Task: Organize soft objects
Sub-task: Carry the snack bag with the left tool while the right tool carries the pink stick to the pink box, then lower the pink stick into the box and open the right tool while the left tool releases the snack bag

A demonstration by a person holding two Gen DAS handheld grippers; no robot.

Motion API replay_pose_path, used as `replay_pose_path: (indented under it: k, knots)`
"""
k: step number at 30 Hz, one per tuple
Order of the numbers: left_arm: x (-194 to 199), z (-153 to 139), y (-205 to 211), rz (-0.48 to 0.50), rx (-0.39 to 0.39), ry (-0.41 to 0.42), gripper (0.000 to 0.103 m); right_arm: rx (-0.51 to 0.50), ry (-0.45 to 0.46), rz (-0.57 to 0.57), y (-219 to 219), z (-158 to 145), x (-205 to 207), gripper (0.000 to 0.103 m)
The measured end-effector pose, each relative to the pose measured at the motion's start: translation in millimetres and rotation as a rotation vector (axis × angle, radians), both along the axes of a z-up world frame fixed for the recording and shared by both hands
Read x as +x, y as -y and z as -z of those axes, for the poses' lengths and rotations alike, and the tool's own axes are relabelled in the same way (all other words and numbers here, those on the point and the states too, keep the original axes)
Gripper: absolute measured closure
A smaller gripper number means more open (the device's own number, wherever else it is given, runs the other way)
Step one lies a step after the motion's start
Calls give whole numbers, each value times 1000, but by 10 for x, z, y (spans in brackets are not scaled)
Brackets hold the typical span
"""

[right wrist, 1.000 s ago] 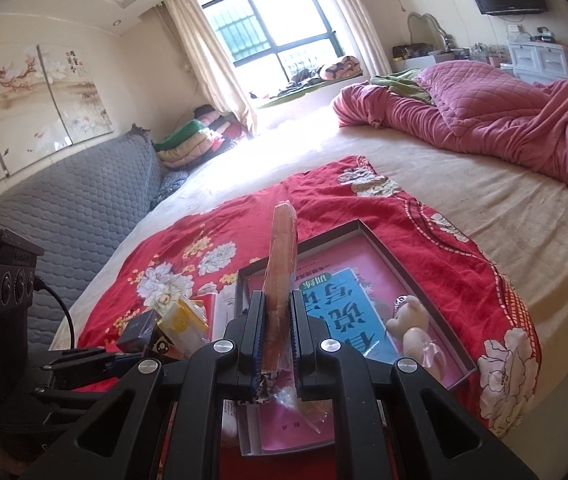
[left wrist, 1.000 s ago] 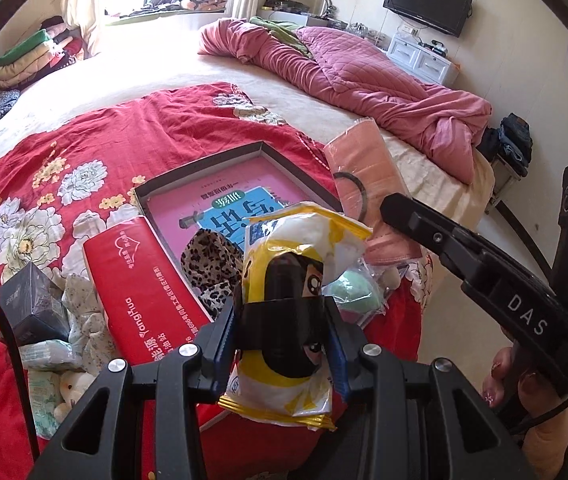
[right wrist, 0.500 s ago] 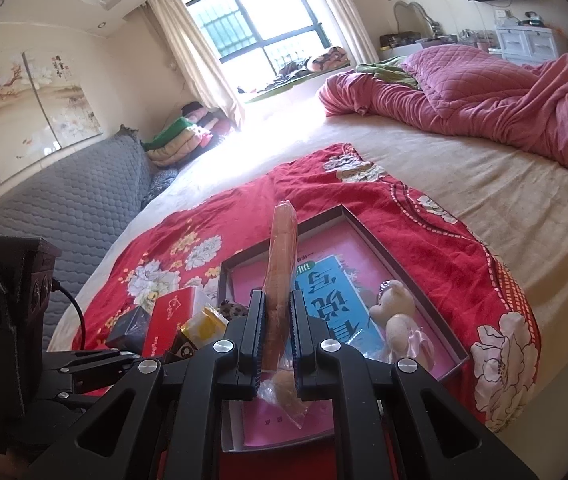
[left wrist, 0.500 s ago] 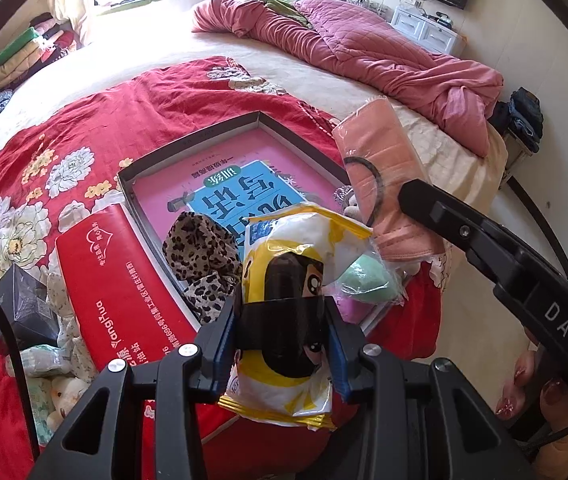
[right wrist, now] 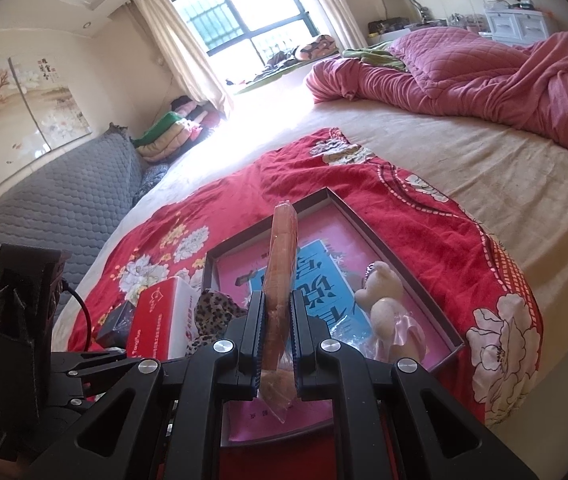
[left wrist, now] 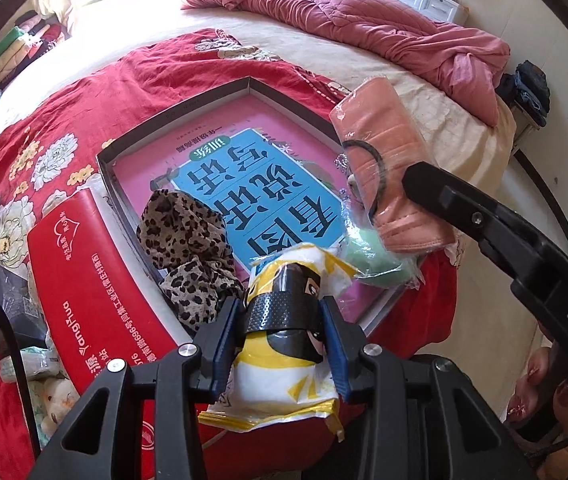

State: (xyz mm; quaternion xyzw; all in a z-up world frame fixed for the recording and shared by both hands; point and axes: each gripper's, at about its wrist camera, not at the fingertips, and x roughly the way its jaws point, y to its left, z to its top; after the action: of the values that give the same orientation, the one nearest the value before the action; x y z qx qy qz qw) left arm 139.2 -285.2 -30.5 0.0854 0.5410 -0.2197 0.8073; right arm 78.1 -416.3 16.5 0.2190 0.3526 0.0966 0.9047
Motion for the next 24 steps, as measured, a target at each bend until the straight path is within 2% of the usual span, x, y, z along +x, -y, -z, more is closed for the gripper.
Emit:
replay_pose_path:
  k: [14,18,24]
  knots:
    - [76,27,47,3,23,14,62,56,-114,-34,-1,341,105,91]
    - [110,33,23,-16,24,14,62,29,-154,-43,-38,429,130,91]
    - [184,37,9,-35,15,12,62,-3,-168,-31,-31,475,131,89]
